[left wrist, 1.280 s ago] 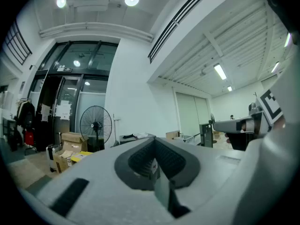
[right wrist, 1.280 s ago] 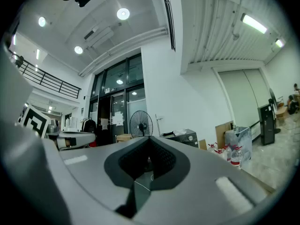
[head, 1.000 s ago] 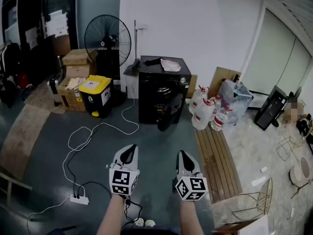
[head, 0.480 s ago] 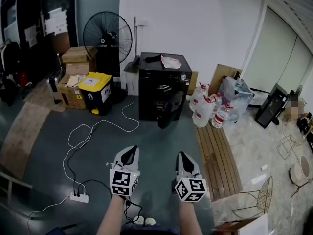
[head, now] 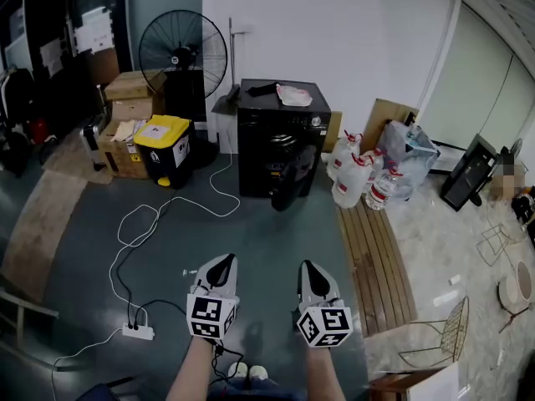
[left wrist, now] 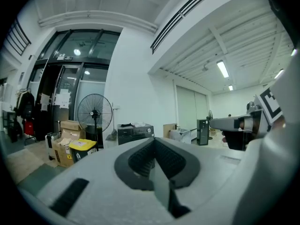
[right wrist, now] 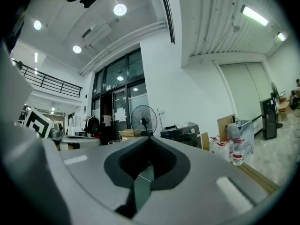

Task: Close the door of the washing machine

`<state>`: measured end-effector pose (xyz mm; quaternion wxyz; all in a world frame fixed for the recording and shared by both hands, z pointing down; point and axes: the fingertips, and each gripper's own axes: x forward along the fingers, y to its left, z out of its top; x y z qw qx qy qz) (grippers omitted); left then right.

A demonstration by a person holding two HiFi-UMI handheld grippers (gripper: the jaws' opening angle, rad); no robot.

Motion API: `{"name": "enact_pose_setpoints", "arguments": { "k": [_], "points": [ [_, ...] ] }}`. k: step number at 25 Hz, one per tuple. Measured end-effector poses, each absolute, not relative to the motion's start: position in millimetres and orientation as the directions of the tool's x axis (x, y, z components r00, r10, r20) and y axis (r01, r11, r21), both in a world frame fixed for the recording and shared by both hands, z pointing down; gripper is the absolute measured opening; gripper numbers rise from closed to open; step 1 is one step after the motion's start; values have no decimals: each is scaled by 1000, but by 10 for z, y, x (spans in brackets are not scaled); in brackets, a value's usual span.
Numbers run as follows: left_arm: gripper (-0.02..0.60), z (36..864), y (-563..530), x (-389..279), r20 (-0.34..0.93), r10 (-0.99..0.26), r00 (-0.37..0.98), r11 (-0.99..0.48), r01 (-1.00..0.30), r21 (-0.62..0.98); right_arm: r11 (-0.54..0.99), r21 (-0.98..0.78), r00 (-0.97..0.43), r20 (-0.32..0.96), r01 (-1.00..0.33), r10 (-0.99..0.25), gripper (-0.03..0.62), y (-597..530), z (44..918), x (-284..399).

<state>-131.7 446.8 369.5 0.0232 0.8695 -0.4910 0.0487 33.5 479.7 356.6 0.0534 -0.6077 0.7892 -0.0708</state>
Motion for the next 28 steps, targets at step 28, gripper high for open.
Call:
{"name": "enact_pose_setpoints", "arguments": {
  "k": [28],
  "points": [
    [184,3612,3685,-1147,34,-880,473,-472,-880,51,234,-208,-231,-38,-950,-972,9,4096,3620,1046]
  ]
}}
